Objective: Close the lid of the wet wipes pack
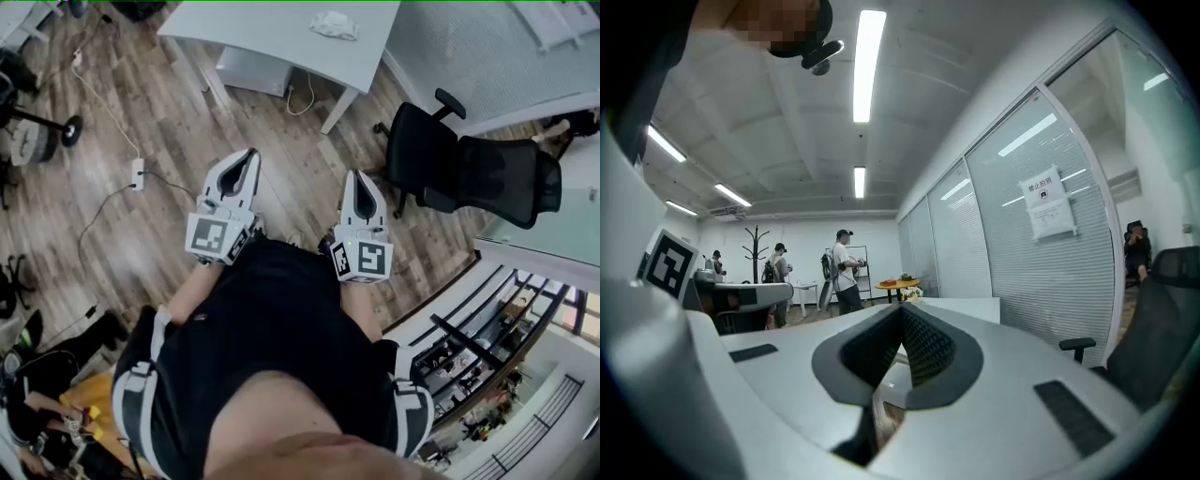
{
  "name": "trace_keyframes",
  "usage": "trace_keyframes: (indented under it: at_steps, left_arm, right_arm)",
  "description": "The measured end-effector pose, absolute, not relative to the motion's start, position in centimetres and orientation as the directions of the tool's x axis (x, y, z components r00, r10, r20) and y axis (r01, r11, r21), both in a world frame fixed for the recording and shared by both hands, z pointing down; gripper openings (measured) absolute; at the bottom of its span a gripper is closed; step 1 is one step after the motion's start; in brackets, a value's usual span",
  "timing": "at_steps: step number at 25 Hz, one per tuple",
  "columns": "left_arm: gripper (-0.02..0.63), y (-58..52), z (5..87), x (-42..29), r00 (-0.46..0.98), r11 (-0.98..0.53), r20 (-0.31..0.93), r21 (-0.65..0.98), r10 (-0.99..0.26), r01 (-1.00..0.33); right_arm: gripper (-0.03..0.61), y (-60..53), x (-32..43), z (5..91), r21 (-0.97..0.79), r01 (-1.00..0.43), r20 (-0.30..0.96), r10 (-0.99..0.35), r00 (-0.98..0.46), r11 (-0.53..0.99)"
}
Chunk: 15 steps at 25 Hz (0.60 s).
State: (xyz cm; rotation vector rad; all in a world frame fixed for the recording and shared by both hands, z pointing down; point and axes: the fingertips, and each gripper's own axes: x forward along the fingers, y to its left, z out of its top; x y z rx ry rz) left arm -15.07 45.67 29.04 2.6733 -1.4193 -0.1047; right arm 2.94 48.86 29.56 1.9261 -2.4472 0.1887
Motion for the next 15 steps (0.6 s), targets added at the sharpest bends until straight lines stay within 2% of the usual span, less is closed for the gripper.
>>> trace_keyframes:
  at_steps: [4,5,6,7,15]
  left_arm:
    - [0.029,45.5,29.0,-16.1,0.563,-0.558,-0.003,0.137,-0.827,-0.819]
    - [0.029,45.3,29.1,-16.3,0.566,-0.561,-0.005,0.140,-0.824,-0.816]
    - [0.029,45.0,29.2,-16.6,0.567,-0.562,-0.003,0.142,-0.824,-0.815]
    - [0.029,44.7,29.3,-16.9,0.566,-0.560,0.005,0.143,-0.824,-0.816]
    - [0.029,42.7,32.3,-20.0,0.608,-0.596,0.029,0.170,-0.793,-0.785]
  right_arm:
    - [0.026,48.4,2.3,29.1,-0.081,-0.975,0.068,-0.975,-0.212,0.206]
    - [0.059,48.0,2.1,29.4,-0.083,-0.976,0.076,-0.975,-0.209,0.203]
    - [0.129,47.6,1.9,29.8,-0.086,-0.976,0.090,-0.974,-0.207,0.199]
    - [0.146,47.3,1.6,30.2,-0.088,-0.977,0.104,-0.974,-0.203,0.194]
    - [0.146,45.0,-1.7,32.7,-0.098,-0.982,0.139,-0.975,-0.175,0.163]
